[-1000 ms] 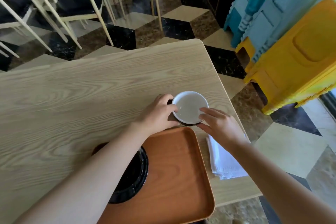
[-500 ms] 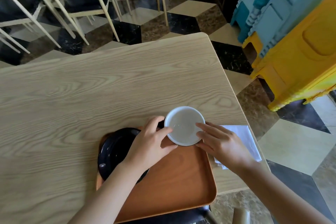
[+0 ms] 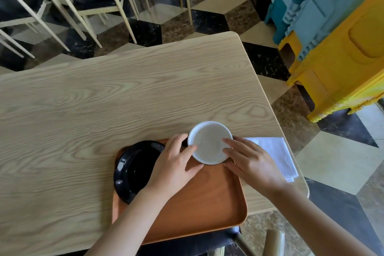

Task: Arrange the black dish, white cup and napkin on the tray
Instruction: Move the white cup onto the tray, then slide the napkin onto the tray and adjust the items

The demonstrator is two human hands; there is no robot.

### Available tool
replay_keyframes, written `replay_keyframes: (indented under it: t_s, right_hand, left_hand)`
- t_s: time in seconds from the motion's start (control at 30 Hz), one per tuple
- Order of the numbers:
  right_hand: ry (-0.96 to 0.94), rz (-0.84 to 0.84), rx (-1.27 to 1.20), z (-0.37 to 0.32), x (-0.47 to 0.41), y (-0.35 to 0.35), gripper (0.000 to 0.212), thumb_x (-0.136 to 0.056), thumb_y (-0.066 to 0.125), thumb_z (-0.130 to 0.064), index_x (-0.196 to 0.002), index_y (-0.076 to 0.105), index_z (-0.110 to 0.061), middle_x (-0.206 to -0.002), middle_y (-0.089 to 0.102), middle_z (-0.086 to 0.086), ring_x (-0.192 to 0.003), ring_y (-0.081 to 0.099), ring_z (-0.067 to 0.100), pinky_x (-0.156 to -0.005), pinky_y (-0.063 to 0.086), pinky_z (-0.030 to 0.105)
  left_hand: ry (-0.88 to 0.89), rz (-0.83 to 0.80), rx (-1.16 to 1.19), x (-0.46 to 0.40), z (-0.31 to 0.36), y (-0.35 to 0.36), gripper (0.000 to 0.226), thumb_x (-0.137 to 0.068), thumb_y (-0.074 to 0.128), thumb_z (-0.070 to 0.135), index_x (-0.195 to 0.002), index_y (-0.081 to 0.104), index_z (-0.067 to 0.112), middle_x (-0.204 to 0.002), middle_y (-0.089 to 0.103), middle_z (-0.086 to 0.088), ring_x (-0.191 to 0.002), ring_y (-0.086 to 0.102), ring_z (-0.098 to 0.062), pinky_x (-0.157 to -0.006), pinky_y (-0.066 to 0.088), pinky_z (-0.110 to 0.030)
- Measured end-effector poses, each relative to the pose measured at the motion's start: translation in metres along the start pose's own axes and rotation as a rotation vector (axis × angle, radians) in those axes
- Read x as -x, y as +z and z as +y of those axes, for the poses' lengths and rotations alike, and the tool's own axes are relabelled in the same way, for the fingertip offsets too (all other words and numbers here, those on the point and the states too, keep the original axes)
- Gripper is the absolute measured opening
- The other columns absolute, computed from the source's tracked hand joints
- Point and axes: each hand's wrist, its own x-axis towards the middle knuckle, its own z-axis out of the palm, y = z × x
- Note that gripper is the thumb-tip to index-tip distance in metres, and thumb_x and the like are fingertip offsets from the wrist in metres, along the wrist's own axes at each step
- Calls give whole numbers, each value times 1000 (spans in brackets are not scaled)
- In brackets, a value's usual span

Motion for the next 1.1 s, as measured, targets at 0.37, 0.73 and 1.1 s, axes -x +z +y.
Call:
replay_keyframes:
  t_s: [0.37, 0.73, 1.1]
  right_hand:
    - [304, 28, -103, -6, 41, -18, 33, -88, 50, -25, -115, 62, -11, -124, 61, 13, -122, 49, 25, -98, 42, 40]
    - [677, -224, 69, 30, 89, -19, 56, -77, 73, -26, -128, 53, -16, -143, 40, 21, -128, 42, 38, -95, 45, 54]
    - [1020, -18, -207, 20, 63, -27, 32, -83, 51, 2, -105, 67, -14, -101, 63, 16, -73, 54, 26, -61, 39, 28]
  left_hand:
    - [136, 69, 74, 22, 51, -1, 62, -82, 62, 18, -138, 35, 16, -148, 28, -10, -141, 21, -27, -110, 30, -50]
    - [209, -341, -168, 11, 112, 73, 68, -77, 35, 49, -141, 30, 27, -150, 30, -19, -138, 30, -28, -104, 37, -49]
    - [216, -363, -234, 13, 113, 78, 70, -76, 28, 52, -140, 36, 22, -146, 35, -23, -135, 34, -30, -105, 34, -47]
